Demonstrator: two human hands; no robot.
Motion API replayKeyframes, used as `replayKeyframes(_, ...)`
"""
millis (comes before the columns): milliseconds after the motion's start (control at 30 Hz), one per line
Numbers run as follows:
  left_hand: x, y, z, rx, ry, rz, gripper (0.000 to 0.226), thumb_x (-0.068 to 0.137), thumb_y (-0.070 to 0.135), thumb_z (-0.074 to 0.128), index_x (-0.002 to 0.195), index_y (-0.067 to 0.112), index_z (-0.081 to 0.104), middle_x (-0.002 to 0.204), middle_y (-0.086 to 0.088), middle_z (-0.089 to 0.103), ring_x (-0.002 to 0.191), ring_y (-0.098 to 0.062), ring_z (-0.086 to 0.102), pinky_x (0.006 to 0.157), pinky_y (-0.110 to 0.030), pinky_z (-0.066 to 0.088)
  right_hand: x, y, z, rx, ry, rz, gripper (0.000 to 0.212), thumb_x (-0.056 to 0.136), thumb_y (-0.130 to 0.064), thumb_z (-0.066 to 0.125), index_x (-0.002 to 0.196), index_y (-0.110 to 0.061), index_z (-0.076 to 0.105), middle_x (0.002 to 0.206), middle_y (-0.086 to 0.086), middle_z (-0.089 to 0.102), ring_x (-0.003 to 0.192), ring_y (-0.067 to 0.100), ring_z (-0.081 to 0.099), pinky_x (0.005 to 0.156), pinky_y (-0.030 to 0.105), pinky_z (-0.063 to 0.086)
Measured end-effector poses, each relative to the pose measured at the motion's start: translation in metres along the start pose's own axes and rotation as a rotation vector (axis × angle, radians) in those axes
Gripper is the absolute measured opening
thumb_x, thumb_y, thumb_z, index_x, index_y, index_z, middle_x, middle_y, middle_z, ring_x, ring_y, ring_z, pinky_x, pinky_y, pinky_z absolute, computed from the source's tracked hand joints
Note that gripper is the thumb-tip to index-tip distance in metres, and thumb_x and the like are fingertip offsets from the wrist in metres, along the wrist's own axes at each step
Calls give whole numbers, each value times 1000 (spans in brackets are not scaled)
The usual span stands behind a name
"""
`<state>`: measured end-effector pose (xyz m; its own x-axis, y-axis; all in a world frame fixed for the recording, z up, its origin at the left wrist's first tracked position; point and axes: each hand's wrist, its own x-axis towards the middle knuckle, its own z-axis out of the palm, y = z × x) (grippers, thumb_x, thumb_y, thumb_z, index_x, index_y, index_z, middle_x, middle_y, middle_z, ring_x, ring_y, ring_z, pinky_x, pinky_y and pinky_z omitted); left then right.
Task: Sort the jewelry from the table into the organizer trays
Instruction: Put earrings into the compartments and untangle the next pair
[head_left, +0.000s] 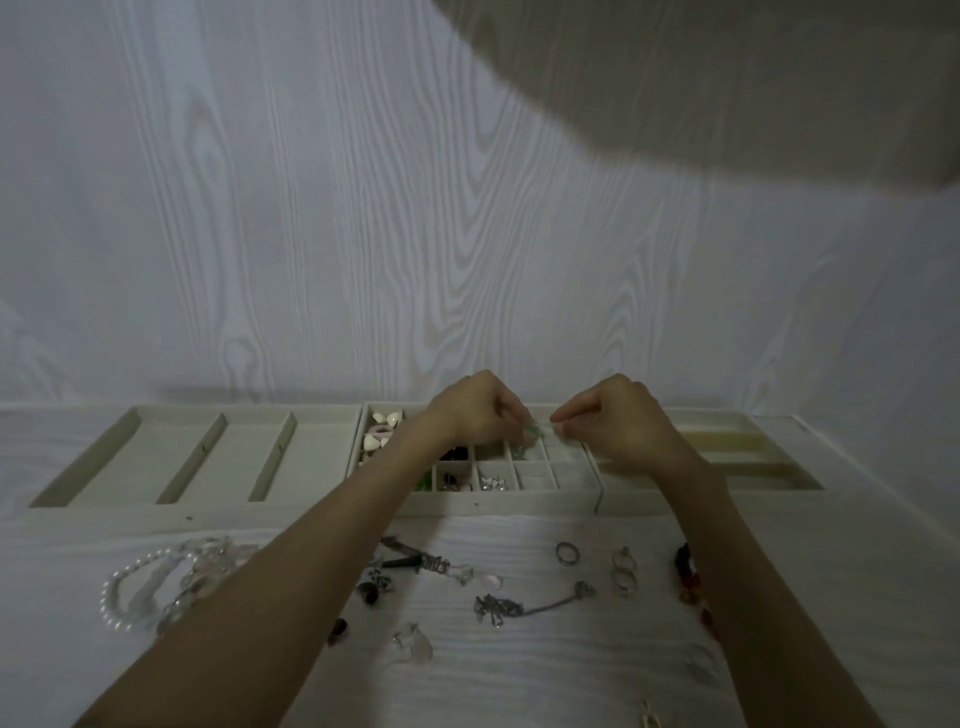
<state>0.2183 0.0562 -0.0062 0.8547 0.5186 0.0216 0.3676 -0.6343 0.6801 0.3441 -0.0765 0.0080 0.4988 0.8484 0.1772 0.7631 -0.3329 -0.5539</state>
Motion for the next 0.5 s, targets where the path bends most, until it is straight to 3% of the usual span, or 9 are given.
replayKeyframes(300,-1,1,5,289,118,-19,15,78,30,75,93,29,75,96,10,72,92,-9,64,76,-25,47,-2,6,10,38,-52,46,12,75,-19,78,86,-22,77,88,-3,74,81,7,66,81,25,54)
replayKeyframes(500,-4,0,-2,272,104,-12,13,83,24,70,93,31,73,100,9,71,95,-10,63,81,-27,50,-1,3,19,53,-50,54,13,74,-22,79,87,-19,78,85,-2,74,76,6,65,72,18,49)
